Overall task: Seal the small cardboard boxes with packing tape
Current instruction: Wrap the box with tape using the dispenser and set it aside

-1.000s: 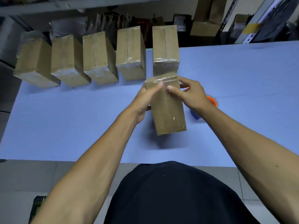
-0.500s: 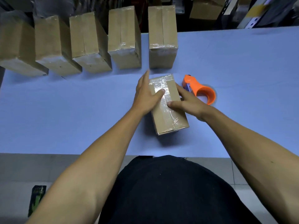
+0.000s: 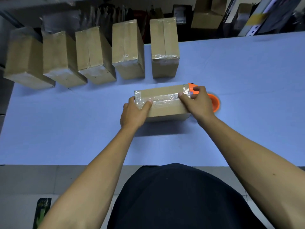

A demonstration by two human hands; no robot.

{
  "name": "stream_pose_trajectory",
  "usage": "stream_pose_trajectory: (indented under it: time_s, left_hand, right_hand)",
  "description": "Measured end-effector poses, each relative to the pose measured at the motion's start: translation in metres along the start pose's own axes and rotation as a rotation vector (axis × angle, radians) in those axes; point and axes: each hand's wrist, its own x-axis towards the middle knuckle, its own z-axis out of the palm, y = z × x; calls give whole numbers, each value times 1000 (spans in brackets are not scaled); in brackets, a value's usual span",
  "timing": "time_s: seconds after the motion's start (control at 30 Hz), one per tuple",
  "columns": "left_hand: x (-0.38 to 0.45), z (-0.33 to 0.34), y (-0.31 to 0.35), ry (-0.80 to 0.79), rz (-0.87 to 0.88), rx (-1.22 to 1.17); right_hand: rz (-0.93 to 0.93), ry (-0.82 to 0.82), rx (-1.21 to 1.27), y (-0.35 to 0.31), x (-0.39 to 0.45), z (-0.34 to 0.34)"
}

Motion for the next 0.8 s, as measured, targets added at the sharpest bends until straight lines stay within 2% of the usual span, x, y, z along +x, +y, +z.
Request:
stream_pose_trajectory:
  time_s: [0.07,0.13,0.27,0.33,0.4,0.5,0.6,0.67,0.73,0.8]
  left_hand:
    - [-1,0,-2,-12,29,-55]
    - [-1,-4,-2,-14,144,-38]
    - [7,-13,-4,-140,487,267]
    - [5,-13,-4,-173,471,265]
    - [-1,-11,-4,-110,411,227]
    - [-16,0,-4,-100,373,275]
    - [-22,10,-4,-201,329,178]
    - [-18,10,3,-182,354,100]
    - [-12,11,14,-82,538,183]
    - [-7,16,22,-93,742,407]
  right_hand:
    - [-53,-20,-10,-1,-2,2]
    - [-113,-79,-63,-6,0,1]
    - [-257,-137,-255,-20,7,3]
    - [-226,-113,-245,-22,7,3]
    - [-163,-49,-203,-18,4,2]
    - [-75,18,-29,-11,2,6]
    - [-49,-30,59,-14,-1,12]
    - [-88,-112,20,-16,-2,12]
    - [-141,-234,-49,-16,-3,10]
    - [-191,-259,-94,-17,-3,8]
